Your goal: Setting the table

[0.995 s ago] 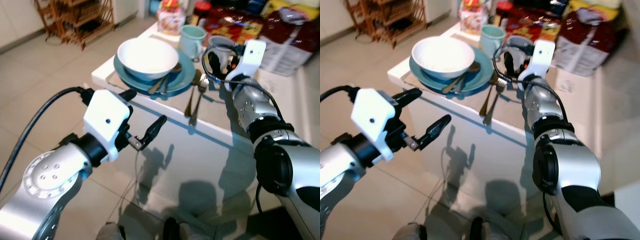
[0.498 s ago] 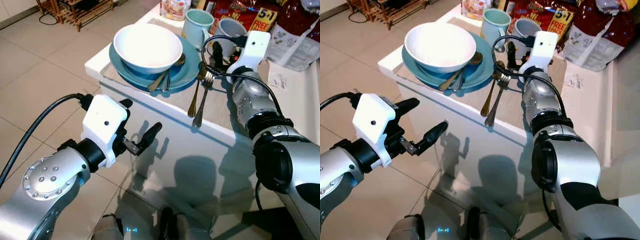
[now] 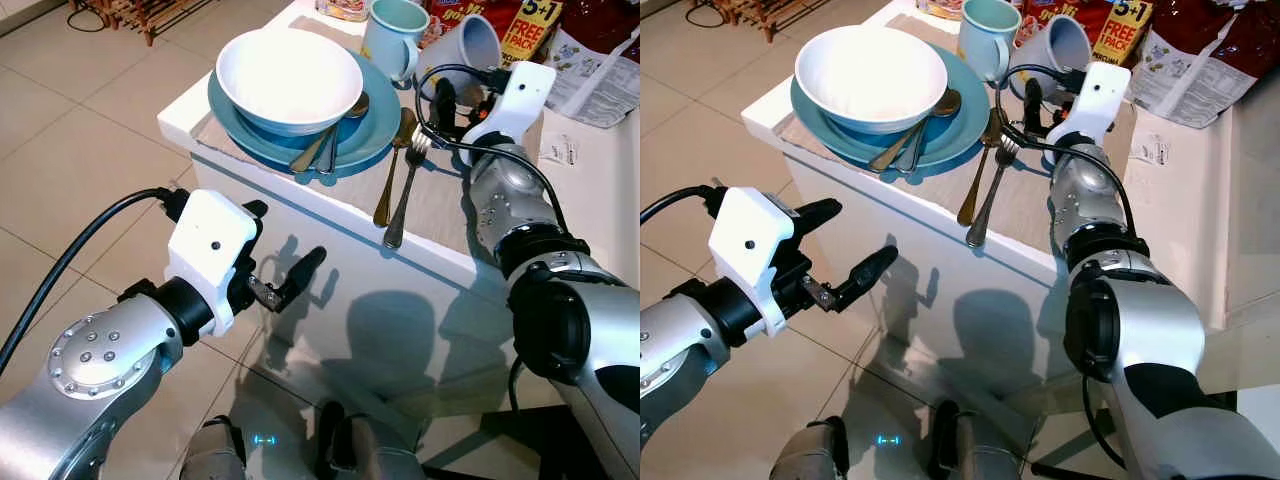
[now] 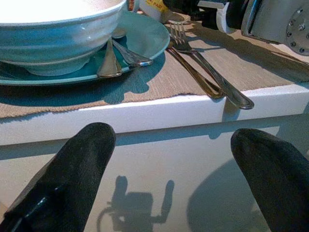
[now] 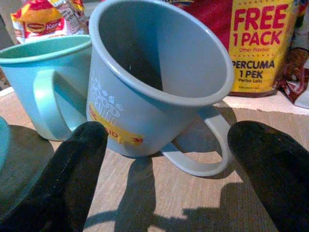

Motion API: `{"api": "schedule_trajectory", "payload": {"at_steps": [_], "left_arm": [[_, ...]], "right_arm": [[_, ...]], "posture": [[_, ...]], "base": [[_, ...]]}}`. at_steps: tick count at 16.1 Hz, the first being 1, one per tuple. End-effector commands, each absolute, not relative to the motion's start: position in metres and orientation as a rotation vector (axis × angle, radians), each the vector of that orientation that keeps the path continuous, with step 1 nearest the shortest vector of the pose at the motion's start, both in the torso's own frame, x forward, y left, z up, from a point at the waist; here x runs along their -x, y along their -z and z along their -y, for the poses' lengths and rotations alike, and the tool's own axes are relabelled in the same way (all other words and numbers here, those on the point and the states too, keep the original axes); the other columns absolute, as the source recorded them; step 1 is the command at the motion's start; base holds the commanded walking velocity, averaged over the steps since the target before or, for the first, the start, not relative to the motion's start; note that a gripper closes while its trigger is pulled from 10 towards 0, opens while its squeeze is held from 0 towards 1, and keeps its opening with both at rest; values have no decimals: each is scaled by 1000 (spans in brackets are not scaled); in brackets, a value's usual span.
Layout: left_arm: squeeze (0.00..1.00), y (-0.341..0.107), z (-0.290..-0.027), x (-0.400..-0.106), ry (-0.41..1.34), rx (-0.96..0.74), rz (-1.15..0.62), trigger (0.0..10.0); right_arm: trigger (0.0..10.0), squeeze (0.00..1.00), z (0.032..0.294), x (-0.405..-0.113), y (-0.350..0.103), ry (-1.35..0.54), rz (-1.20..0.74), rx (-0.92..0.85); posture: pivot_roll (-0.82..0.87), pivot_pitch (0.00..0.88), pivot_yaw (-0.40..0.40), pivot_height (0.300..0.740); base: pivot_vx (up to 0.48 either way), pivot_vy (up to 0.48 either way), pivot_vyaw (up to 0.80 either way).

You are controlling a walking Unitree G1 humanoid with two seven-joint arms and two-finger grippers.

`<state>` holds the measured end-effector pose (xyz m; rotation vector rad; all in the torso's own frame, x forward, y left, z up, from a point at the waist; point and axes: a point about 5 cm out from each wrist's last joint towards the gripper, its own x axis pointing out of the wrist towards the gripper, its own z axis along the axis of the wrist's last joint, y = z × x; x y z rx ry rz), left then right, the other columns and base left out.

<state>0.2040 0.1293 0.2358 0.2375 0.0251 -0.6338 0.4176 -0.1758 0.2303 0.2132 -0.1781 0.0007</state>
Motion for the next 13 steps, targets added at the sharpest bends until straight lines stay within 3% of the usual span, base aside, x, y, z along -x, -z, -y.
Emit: {"api": "schedule_trajectory", "payload": {"at_steps": [1,2,3,4,5,13], "left_arm": [[0,-246,-122,-188,680,-267,49,10000],[0,-247,-122,-188,679,-268,49,10000],[0,-247,-123,-188,679,-269,50,10000],[0,-248,-123,-188,679,-269,50,10000],[0,-248,-122,-189,679,-269,50,10000],[0,-250,-122,-189,683,-279,51,10000]], "right_arm": [[10000,0,183,-418,-234,14,175,-225],[10000,0,182,-418,-234,8,178,-230],[4784,0,181,-419,-236,-2,182,-242],[1608,0,181,-419,-236,-8,185,-250],[0,0,180,-419,-238,-18,192,-260],[0,0,179,-419,-240,-54,193,-294]], "posture": [[189,265,-171,740],[189,265,-170,740],[189,265,-169,740],[189,265,-169,740],[189,263,-168,740],[191,244,-163,740]], "base": [[0,0,0],[0,0,0],[0,0,0],[0,0,0],[0,0,0],[0,0,0]]}}
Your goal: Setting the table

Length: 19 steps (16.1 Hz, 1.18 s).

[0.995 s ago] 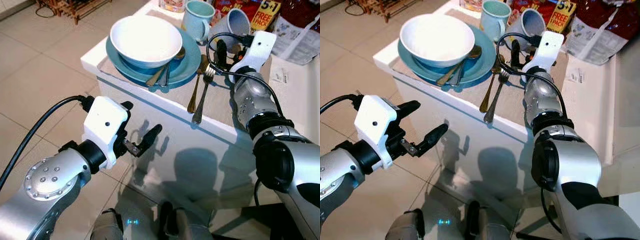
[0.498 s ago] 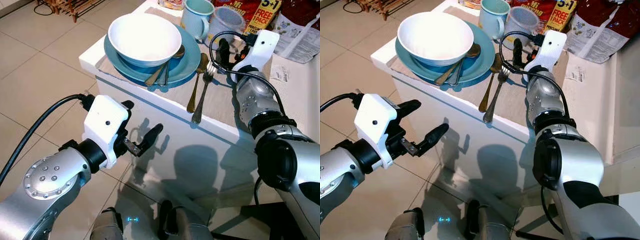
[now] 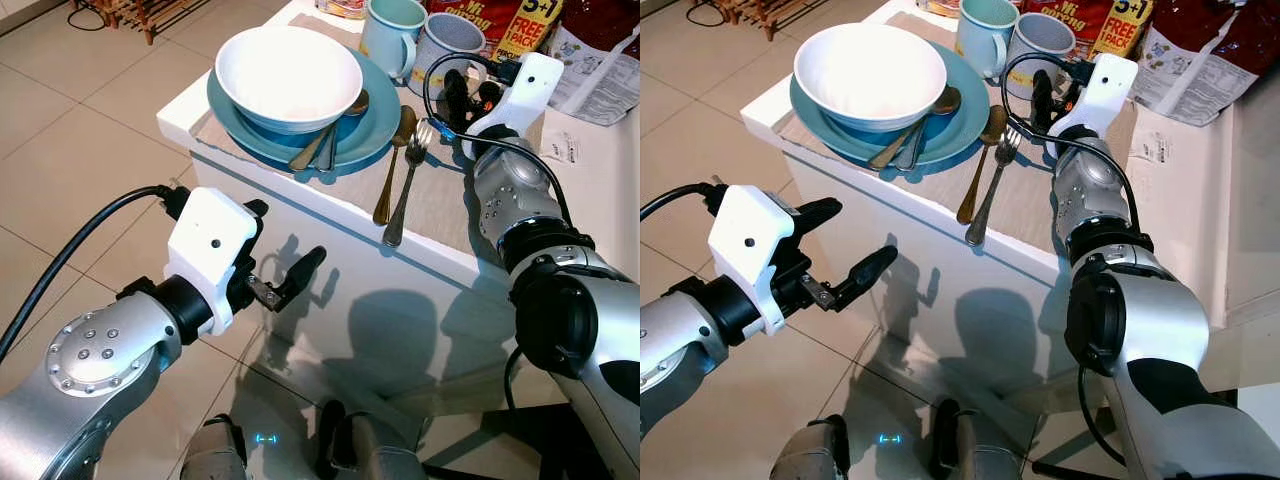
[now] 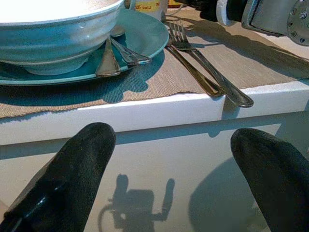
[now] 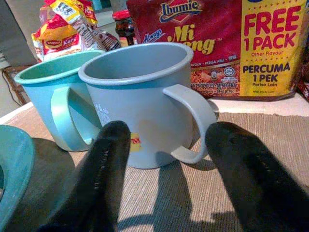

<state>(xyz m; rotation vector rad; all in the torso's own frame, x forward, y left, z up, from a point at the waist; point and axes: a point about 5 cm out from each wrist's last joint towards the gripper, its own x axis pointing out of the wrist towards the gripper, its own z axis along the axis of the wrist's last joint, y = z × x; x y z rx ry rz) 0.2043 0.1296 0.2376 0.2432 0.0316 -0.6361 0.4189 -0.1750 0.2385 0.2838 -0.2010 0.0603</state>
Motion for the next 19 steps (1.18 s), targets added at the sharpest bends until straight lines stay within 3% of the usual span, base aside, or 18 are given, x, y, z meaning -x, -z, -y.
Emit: {"api": "schedule_trajectory", "payload": {"at_steps": [1,19], "left_arm": [[0,-250,-122,-189,684,-279,50,10000],[0,-249,-119,-189,741,-294,37,10000]], "right_arm": [[0,0,179,-419,-239,-60,186,-298],[0,0,181,-419,-237,-68,174,-314]], "posture": [[191,242,-163,740],[206,201,-158,740]], "base": [[0,0,0],[0,0,0]]}}
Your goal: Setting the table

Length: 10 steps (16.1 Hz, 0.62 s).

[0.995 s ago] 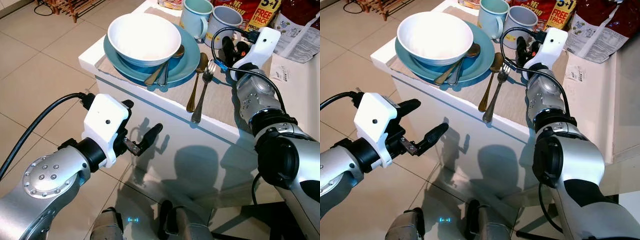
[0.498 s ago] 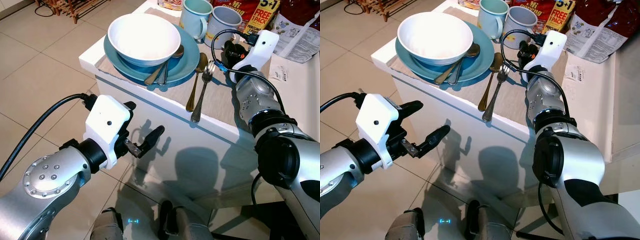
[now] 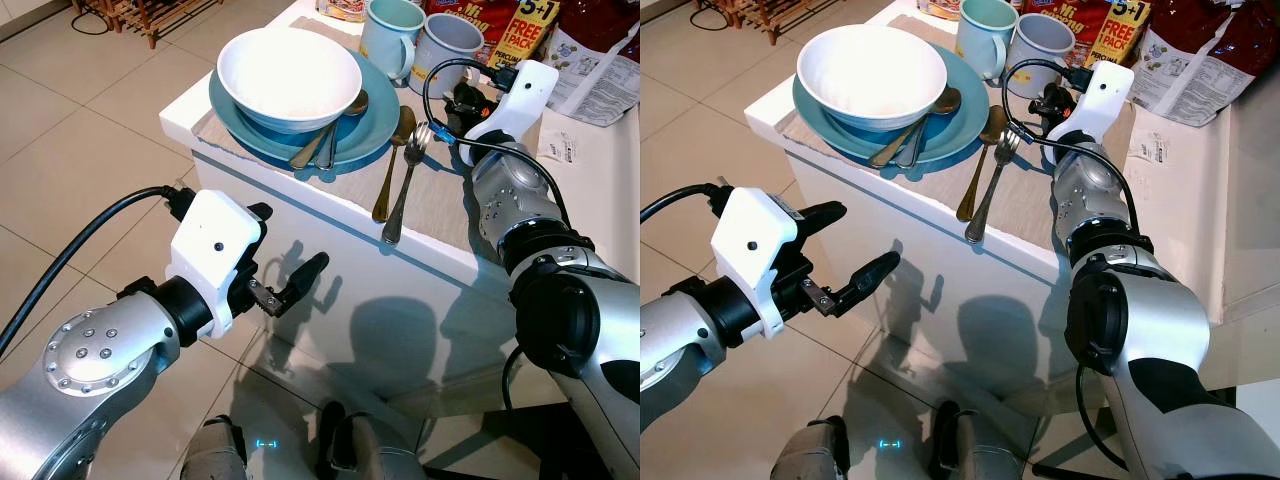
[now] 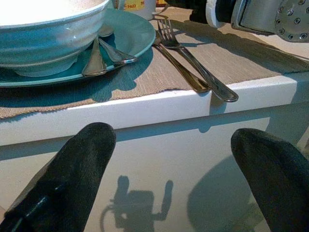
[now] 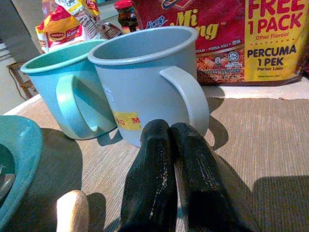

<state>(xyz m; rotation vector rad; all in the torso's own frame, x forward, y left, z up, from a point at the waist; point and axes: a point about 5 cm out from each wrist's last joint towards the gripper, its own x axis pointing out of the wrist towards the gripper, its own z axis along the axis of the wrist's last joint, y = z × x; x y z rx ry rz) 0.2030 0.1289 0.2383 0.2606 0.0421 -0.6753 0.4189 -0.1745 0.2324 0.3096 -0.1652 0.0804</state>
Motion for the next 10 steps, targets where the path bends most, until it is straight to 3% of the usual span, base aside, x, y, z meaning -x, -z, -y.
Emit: {"api": "schedule_trajectory", "payload": {"at_steps": [1,10], "left_arm": [[0,-249,-120,-189,742,-294,36,10000],[0,-250,-119,-198,743,-296,52,10000]], "right_arm": [[0,0,182,-419,-237,-71,178,-316],[0,0,185,-417,-250,-120,289,-310]], "posture": [[207,198,-156,740],[179,152,-155,740]], "base": [[0,0,0],[0,0,0]]}}
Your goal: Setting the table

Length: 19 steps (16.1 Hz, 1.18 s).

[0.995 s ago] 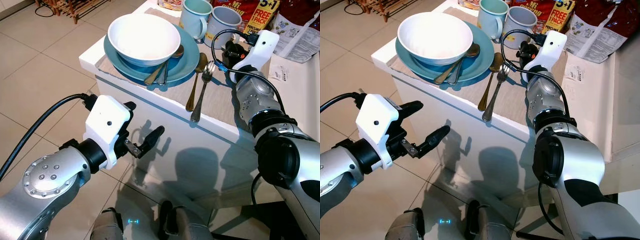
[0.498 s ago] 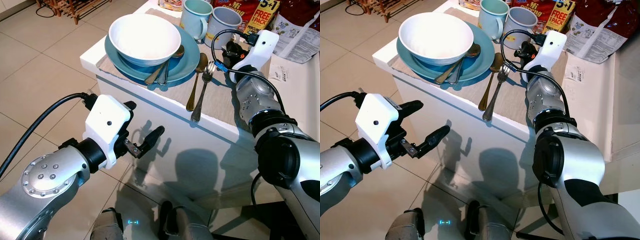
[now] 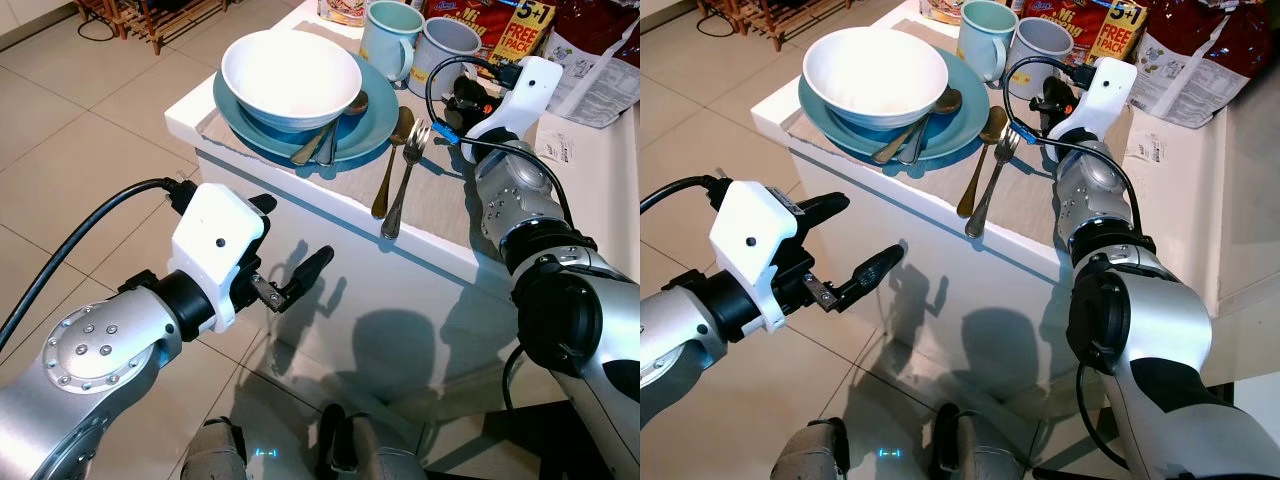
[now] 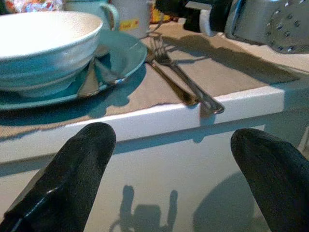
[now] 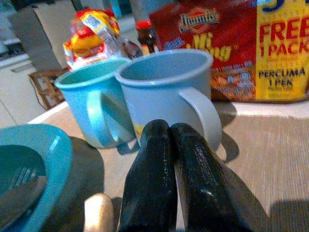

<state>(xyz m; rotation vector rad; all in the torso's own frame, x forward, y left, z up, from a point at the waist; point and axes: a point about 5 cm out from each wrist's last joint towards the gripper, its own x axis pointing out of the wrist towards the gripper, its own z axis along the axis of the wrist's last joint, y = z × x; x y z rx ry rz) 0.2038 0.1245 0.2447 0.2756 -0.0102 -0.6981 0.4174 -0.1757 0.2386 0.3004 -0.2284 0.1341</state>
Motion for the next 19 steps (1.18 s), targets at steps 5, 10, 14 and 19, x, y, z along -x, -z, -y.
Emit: {"api": "schedule_trajectory", "payload": {"at_steps": [5,10,14,19], "left_arm": [[0,-248,-115,-210,745,-297,82,10000],[0,-246,-110,-227,729,-318,122,10000],[0,-220,-119,-251,474,-370,38,10000],[0,-229,-118,-257,457,-350,99,10000]], "right_arm": [[0,0,204,-410,-278,-128,460,-275],[0,0,215,-389,-270,-136,556,-163],[10000,0,208,-367,-223,-60,376,-118],[10000,1000,207,-368,-208,-31,285,-238]], "posture": [[118,90,-136,740],[80,31,-107,740],[54,15,-100,740],[53,7,-84,740]], "base": [[0,0,0],[0,0,0],[0,0,0],[0,0,0]]}}
